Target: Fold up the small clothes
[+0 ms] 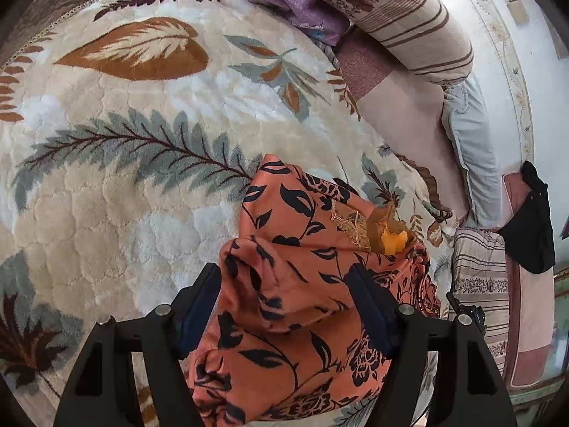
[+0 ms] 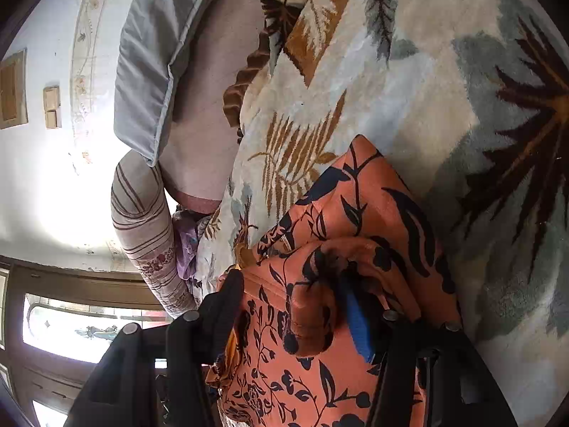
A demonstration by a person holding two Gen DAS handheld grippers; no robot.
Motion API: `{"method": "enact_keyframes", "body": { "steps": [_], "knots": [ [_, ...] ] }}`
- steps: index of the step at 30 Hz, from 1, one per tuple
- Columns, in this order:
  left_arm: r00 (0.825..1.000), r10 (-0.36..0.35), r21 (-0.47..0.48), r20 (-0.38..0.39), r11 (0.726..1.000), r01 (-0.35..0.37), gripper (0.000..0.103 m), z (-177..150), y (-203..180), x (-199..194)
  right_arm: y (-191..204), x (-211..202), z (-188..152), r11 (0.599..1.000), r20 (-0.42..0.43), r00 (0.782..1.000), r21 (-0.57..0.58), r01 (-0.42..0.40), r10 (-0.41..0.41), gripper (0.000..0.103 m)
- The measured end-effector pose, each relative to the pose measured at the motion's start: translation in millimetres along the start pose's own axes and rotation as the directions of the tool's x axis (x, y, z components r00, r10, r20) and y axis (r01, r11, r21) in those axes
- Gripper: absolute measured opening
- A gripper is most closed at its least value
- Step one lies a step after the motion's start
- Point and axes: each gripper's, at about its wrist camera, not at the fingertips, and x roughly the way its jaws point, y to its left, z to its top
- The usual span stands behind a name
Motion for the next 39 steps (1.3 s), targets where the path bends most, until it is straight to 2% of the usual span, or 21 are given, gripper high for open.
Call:
{"method": "enact_keyframes", "body": {
  "steps": [3, 6, 8, 9, 10, 11, 12, 13, 15, 17, 23, 26, 29, 32, 33, 34, 35, 36, 37, 38, 39],
  "knots": [
    [1.000, -0.021, 0.016, -0.019, 1.000, 0.022, 0.074, -6, -5, -5, 1, 1, 0, 1.000, -0.009, 1.000, -0.006, 0.004, -0.004, 0.057],
    [0.998, -0.002, 0.042, -0.059, 0.999, 0.004, 0.074, -4, -15, 11, 1, 5, -2, 1.000, -0.013, 1.000, -0.004, 0.006, -0.006, 0.057],
    [0.995, 0.010, 0.010, -0.102, 1.000, -0.009, 0.074, 1, -12, 29, 2, 7, -2, 1.000, -0.016, 1.000, -0.011, 0.014, -0.014, 0.057],
    [0.994, 0.020, -0.006, -0.104, 1.000, -0.021, 0.067, 3, -11, 35, 2, 8, -2, 1.000, -0.016, 1.000, -0.014, 0.021, -0.022, 0.055],
    [0.994, 0.033, -0.005, -0.103, 0.999, -0.034, 0.045, 5, -10, 40, 2, 9, -1, 0.999, -0.016, 0.999, -0.018, 0.033, -0.033, 0.044],
    [0.993, 0.039, 0.004, -0.108, 0.999, -0.039, 0.031, 6, -11, 43, 2, 11, 1, 0.998, -0.019, 0.998, -0.028, 0.061, -0.061, 0.033],
    [0.993, 0.034, 0.003, -0.113, 0.999, -0.033, 0.010, 8, -11, 45, 1, 13, 2, 0.996, -0.029, 0.996, -0.036, 0.085, -0.086, 0.017],
    [0.995, 0.021, -0.002, -0.102, 1.000, -0.021, 0.010, 8, -12, 43, 2, 15, 2, 0.993, -0.040, 0.993, -0.053, 0.106, -0.108, 0.009],
    [0.999, 0.011, 0.028, -0.045, 1.000, -0.010, 0.009, 8, -21, 29, 10, 11, -3, 0.984, -0.021, 0.989, -0.110, 0.140, -0.143, 0.008],
    [1.000, -0.025, 0.064, 0.009, 0.998, 0.024, 0.009, 5, -33, 7, 22, -5, -12, 0.981, 0.024, 0.992, -0.149, 0.126, -0.124, 0.008],
    [0.986, -0.115, 0.175, 0.125, 0.980, 0.092, 0.009, -17, -63, -58, 44, -93, -47, 0.982, 0.135, 0.988, -0.182, -0.044, 0.069, 0.007],
    [0.979, -0.148, 0.173, 0.142, 0.977, 0.123, 0.009, -16, -70, -76, 52, -123, -57, 0.979, 0.140, 0.983, -0.178, -0.096, 0.122, 0.007],
    [0.983, -0.137, 0.108, 0.121, 0.986, 0.124, 0.010, 7, -66, -61, 52, -129, -45, 0.985, 0.150, 0.978, -0.116, -0.128, 0.145, 0.007],
    [0.997, -0.051, 0.011, 0.061, 0.999, 0.050, 0.014, 45, -51, 1, 30, -100, -8, 0.996, 0.179, 0.980, 0.000, -0.092, 0.091, 0.011],
    [0.999, -0.028, -0.018, 0.027, 0.999, 0.029, 0.019, 57, -43, 28, 17, -83, 9, 0.995, 0.172, 0.982, 0.040, -0.088, 0.079, 0.017],
    [1.000, 0.019, -0.055, 0.010, 0.998, -0.019, 0.024, 66, -32, 51, 2, -64, 24, 0.995, 0.146, 0.987, 0.065, -0.074, 0.064, 0.034],
    [0.995, 0.102, -0.076, -0.012, 0.992, -0.103, 0.030, 72, -21, 70, -13, -52, 33, 0.995, 0.149, 0.989, 0.100, -0.003, -0.012, 0.048],
    [0.987, 0.155, -0.093, -0.038, 0.983, -0.158, 0.034, 72, -12, 80, -24, -48, 35, 0.988, 0.166, 0.981, 0.128, 0.084, -0.105, 0.069],
    [0.992, 0.120, -0.099, -0.025, 0.988, -0.122, 0.036, 68, -7, 79, -31, -52, 30, 0.985, 0.184, 0.975, 0.140, 0.096, -0.122, 0.069],
    [0.995, 0.099, -0.075, -0.002, 0.992, -0.099, 0.040, 64, -8, 70, -34, -59, 23, 0.989, 0.191, 0.978, 0.138, 0.057, -0.083, 0.069],
    [0.994, 0.105, -0.046, 0.013, 0.994, -0.104, 0.056, 60, -10, 58, -33, -68, 16, 0.992, 0.196, 0.978, 0.121, 0.044, -0.068, 0.069]
  ]
}}
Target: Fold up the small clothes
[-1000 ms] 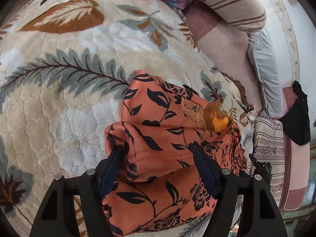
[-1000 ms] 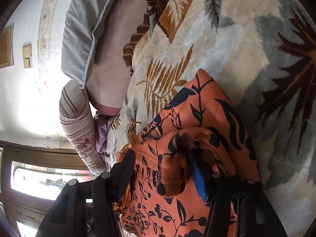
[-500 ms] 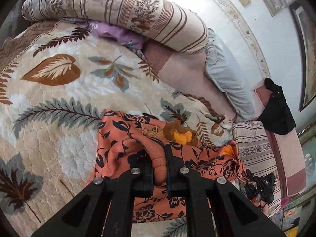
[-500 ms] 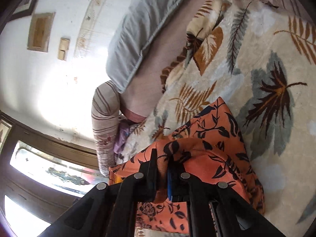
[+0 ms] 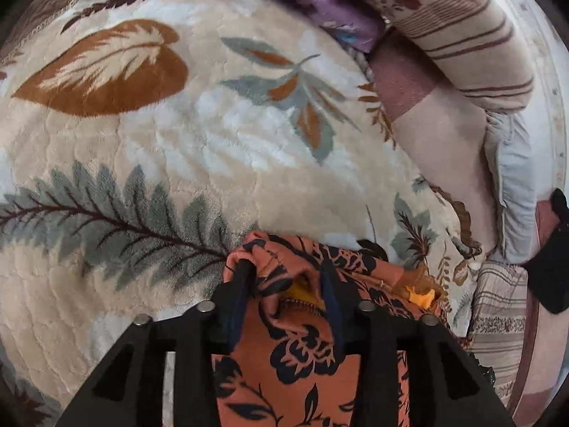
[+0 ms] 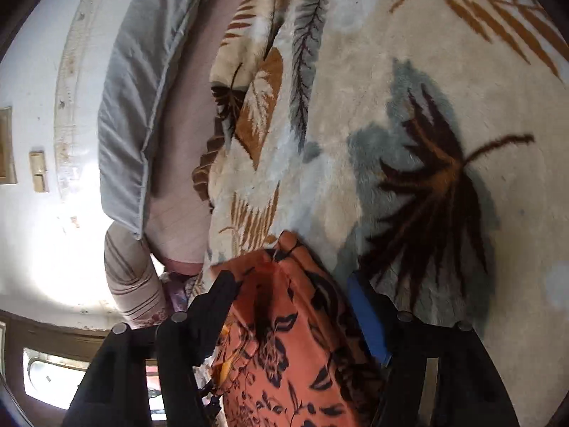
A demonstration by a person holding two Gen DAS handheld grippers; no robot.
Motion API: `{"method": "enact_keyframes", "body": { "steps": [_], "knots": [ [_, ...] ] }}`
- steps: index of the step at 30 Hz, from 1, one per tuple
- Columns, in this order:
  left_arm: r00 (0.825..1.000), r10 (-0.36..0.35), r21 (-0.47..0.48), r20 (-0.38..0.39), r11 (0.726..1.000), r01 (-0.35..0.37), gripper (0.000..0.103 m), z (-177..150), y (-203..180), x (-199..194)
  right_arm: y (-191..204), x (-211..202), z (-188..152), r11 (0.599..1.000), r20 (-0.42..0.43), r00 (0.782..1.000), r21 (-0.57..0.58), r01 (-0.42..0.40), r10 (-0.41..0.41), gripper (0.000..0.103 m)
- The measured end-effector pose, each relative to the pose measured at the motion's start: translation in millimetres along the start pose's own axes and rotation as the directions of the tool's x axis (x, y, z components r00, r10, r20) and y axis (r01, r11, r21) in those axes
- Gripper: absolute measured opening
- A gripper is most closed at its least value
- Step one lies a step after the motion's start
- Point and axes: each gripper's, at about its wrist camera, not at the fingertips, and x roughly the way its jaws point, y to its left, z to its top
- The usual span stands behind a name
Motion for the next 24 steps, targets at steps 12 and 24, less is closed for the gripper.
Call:
{"method": "enact_keyframes", "body": {
  "steps": [12, 24],
  "knots": [
    [0.979, -0.095, -0.036, 0.183, 0.994, 0.103, 0.083, -157, 46, -123, -44, -74, -162, 0.999, -0.086, 0.996, -0.038, -0.035, 0.031, 0.077],
    [0.996, 0.023, -0.101, 0.082, 0.995, -0.014, 0.016, -141, 30, -34, -14, -2, -136, 0.995, 0.020, 0.996, -0.044, 0.090, -0.089, 0.019]
  ]
}}
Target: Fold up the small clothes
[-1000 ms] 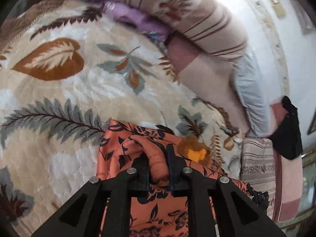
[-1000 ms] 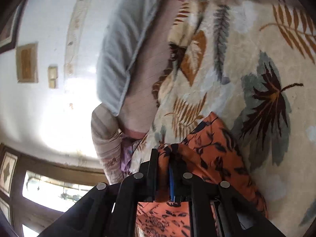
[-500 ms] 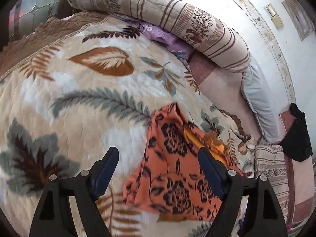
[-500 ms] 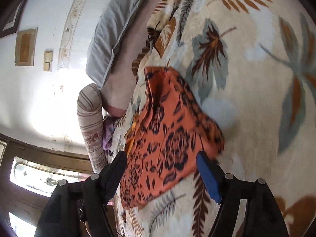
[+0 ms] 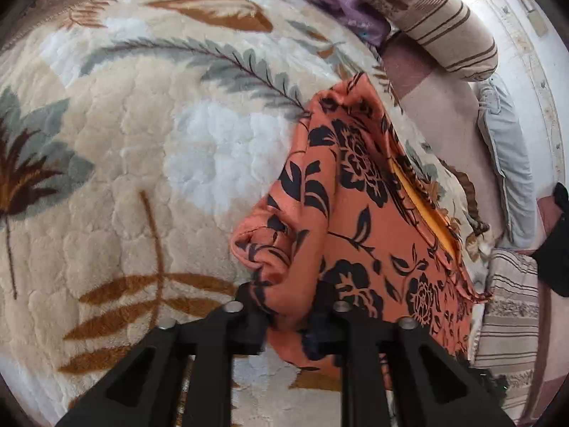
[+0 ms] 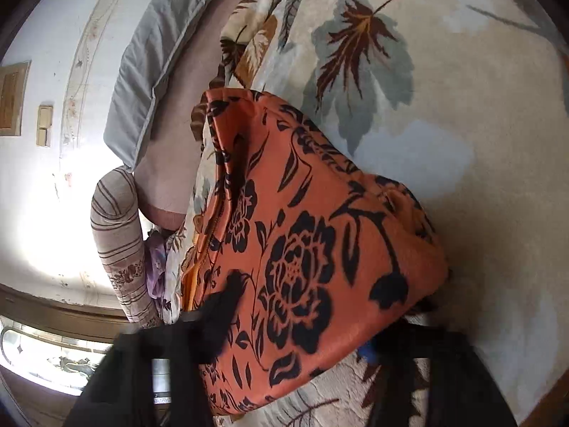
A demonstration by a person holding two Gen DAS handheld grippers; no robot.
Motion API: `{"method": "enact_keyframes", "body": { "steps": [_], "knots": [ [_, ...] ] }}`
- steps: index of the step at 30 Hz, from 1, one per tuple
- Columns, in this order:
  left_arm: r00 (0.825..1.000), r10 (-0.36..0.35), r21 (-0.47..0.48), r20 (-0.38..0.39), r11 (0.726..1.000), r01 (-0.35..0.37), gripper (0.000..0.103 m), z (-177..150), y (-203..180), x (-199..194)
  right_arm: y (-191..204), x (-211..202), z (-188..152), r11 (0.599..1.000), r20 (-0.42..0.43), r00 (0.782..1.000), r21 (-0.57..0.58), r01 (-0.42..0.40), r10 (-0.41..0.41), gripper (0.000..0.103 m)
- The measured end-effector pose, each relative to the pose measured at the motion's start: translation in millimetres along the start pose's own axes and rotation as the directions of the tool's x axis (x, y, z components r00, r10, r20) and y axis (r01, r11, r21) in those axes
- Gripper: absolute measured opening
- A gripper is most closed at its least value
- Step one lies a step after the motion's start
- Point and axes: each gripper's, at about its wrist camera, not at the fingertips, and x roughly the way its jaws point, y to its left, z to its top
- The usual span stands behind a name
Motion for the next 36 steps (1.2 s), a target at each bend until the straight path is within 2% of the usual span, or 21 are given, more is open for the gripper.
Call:
{"method": "enact_keyframes", "body": {
  "steps": [2, 6, 9, 11, 12, 14, 15, 16, 17, 18, 19, 21, 22, 24, 25, 29, 31, 32, 33, 35, 36],
  "knots": [
    [1.000, -0.015, 0.021, 0.015, 1.000, 0.015, 0.014, 1, -4, -14, 5, 1, 6, 1.000, -0.019, 1.000, 0.003, 0.009, -0.008, 0.018],
    [0.987, -0.109, 0.086, 0.117, 0.991, 0.099, 0.013, -18, -23, -79, 50, -46, -3, 0.987, 0.012, 0.998, -0.151, -0.053, 0.056, 0.017],
    [0.976, -0.148, 0.124, 0.160, 0.984, 0.129, 0.013, -53, -20, -129, 66, -93, -21, 0.970, 0.013, 0.995, -0.226, -0.092, 0.098, 0.017],
    [0.979, -0.123, 0.132, 0.162, 0.986, 0.102, 0.015, -83, -5, -147, 56, -120, -38, 0.966, -0.013, 0.995, -0.238, -0.098, 0.098, 0.017],
    [0.983, -0.091, 0.129, 0.160, 0.989, 0.071, 0.020, -100, 9, -149, 45, -130, -49, 0.965, -0.032, 0.997, -0.253, -0.070, 0.064, 0.021],
    [0.992, 0.024, 0.108, 0.127, 0.993, -0.038, 0.029, -131, 42, -130, 13, -133, -66, 0.959, -0.073, 0.996, -0.281, 0.035, -0.058, 0.030],
    [0.993, 0.097, 0.100, 0.071, 0.990, -0.104, 0.029, -141, 61, -114, -16, -129, -75, 0.956, -0.102, 0.985, -0.273, 0.108, -0.140, 0.053],
    [0.993, 0.113, 0.086, 0.024, 0.990, -0.114, 0.030, -147, 76, -103, -39, -126, -79, 0.957, -0.130, 0.971, -0.241, 0.164, -0.200, 0.060],
    [0.997, 0.044, 0.070, 0.062, 0.996, -0.048, 0.032, -149, 86, -109, -62, -135, -82, 0.975, -0.129, 0.982, -0.189, 0.114, -0.140, 0.058],
    [0.996, 0.056, 0.063, 0.068, 0.996, -0.060, 0.032, -148, 87, -116, -68, -149, -82, 0.981, -0.102, 0.990, -0.175, 0.080, -0.099, 0.059],
    [0.994, 0.078, 0.070, 0.073, 0.994, -0.083, 0.035, -145, 85, -123, -65, -160, -81, 0.978, -0.078, 0.990, -0.182, 0.102, -0.118, 0.062],
    [0.990, 0.079, 0.090, 0.119, 0.992, -0.090, 0.037, -136, 77, -137, -48, -183, -77, 0.956, 0.045, 0.983, -0.226, 0.185, -0.180, 0.068],
    [0.987, 0.082, 0.109, 0.138, 0.989, -0.098, 0.040, -132, 71, -142, -37, -193, -75, 0.949, 0.097, 0.982, -0.255, 0.184, -0.165, 0.068],
    [0.986, 0.058, 0.162, 0.154, 0.983, -0.083, 0.044, -123, 56, -147, -15, -204, -72, 0.936, 0.147, 0.980, -0.304, 0.176, -0.137, 0.068],
    [0.986, 0.047, 0.185, 0.157, 0.980, -0.076, 0.046, -119, 48, -148, -2, -206, -71, 0.930, 0.154, 0.981, -0.330, 0.161, -0.115, 0.072],
    [0.990, -0.009, 0.279, 0.138, 0.960, -0.031, 0.052, -106, 18, -136, 45, -175, -68, 0.892, 0.046, 0.997, -0.447, 0.071, -0.056, 0.076],
    [0.991, -0.015, 0.349, 0.132, 0.936, -0.032, 0.054, -103, 5, -123, 58, -150, -67, 0.884, -0.085, 0.996, -0.467, -0.005, -0.039, 0.076],
    [0.992, 0.009, 0.374, 0.128, 0.926, -0.057, 0.055, -102, 3, -116, 64, -131, -66, 0.888, -0.162, 0.987, -0.457, -0.053, -0.025, 0.076],
    [0.990, 0.070, 0.402, 0.123, 0.909, -0.114, 0.055, -101, 0, -99, 67, -115, -65, 0.891, -0.223, 0.975, -0.445, -0.092, -0.011, 0.077],
    [0.973, 0.205, 0.419, 0.103, 0.879, -0.229, 0.056, -99, 6, -70, 70, -71, -62, 0.907, -0.379, 0.925, -0.392, -0.153, -0.007, 0.078],
    [0.973, 0.218, 0.408, 0.073, 0.884, -0.228, 0.058, -96, 13, -59, 70, -46, -55, 0.923, -0.417, 0.909, -0.355, -0.150, -0.013, 0.078]
  ]
}}
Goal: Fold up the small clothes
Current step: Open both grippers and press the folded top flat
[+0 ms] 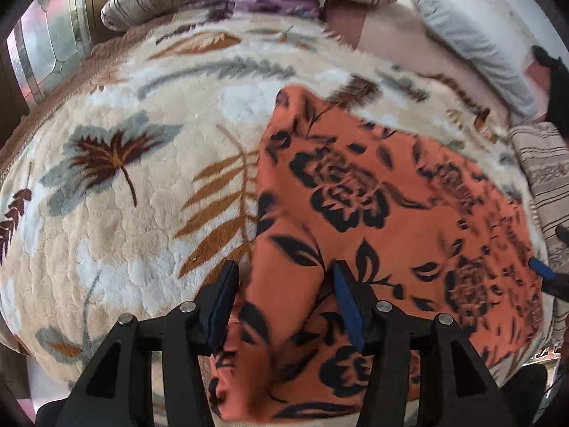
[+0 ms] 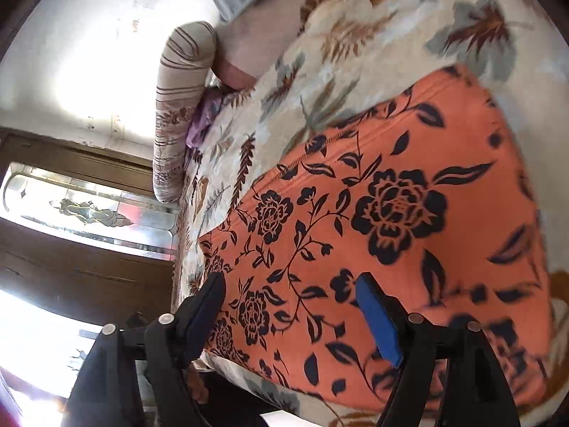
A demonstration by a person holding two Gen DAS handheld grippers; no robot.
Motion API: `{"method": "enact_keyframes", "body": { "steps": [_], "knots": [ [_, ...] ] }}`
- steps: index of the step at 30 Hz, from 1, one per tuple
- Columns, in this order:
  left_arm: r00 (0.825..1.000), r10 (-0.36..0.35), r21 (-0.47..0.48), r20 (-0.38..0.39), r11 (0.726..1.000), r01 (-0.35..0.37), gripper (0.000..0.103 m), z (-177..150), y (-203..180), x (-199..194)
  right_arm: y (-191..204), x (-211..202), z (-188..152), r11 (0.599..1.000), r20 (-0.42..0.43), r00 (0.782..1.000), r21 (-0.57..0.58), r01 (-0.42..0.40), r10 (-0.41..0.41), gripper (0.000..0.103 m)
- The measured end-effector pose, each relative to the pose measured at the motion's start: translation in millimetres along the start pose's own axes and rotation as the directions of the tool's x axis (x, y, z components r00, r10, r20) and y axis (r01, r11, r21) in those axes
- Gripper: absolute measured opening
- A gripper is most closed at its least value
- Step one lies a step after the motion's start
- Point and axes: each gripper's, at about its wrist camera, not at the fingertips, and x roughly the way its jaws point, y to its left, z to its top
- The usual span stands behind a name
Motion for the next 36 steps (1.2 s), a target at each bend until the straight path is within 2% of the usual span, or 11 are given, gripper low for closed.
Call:
{"method": "enact_keyframes", "body": {
  "steps": [2, 4, 7, 11, 12, 15, 18, 21, 29, 33, 36],
  "knots": [
    [0.999, -0.019, -0.034, 0.026, 0.999, 0.020, 0.058, 5, 6, -3, -11, 37, 31, 1.000, -0.082, 0.997, 0.016, 0.009, -0.008, 0.078],
    [0.999, -0.008, -0.041, 0.035, 0.999, 0.010, 0.058, 17, 9, -12, -31, 32, 69, 0.993, 0.090, 0.990, 0.046, 0.105, -0.109, 0.078],
    [0.994, -0.018, -0.034, 0.111, 0.999, 0.022, 0.058, 39, 12, -30, -58, -6, 90, 0.973, 0.334, 0.934, 0.224, 0.054, -0.129, 0.078],
    [0.986, -0.133, 0.047, 0.096, 0.990, 0.129, 0.059, 73, -6, -19, -18, -17, 68, 0.998, 0.277, 0.959, 0.027, 0.060, -0.066, 0.078],
    [0.989, -0.119, 0.089, 0.085, 0.990, 0.111, 0.059, 80, -14, -8, -7, -16, 54, 0.998, 0.241, 0.969, -0.028, 0.057, -0.049, 0.078],
    [0.988, 0.145, 0.116, 0.046, 0.982, -0.149, 0.061, 112, -7, 53, 5, -20, 18, 0.994, 0.174, 0.985, -0.101, 0.034, -0.016, 0.078],
    [0.995, 0.096, -0.061, 0.032, 0.994, -0.094, 0.064, 145, 26, 63, -14, -34, 1, 0.992, 0.188, 0.977, -0.051, 0.112, -0.100, 0.078],
    [0.990, 0.100, -0.081, 0.101, 0.992, -0.092, 0.063, 160, 29, 34, -38, -58, -12, 0.997, 0.233, 0.969, 0.031, 0.076, -0.081, 0.079],
    [0.991, -0.086, 0.107, 0.101, 0.991, 0.075, 0.074, 65, 11, -50, -23, -76, -81, 1.000, 0.178, 0.984, -0.007, -0.028, 0.029, 0.081],
    [0.992, 0.117, 0.124, -0.039, 0.986, -0.111, 0.079, 7, 25, -10, -36, -64, -100, 0.998, 0.156, 0.987, 0.037, -0.056, 0.050, 0.082],
    [0.995, 0.101, 0.001, 0.003, 0.995, -0.101, 0.081, -2, 41, -22, -68, -71, -106, 0.976, 0.225, 0.974, 0.204, -0.075, 0.027, 0.082]
  ]
}}
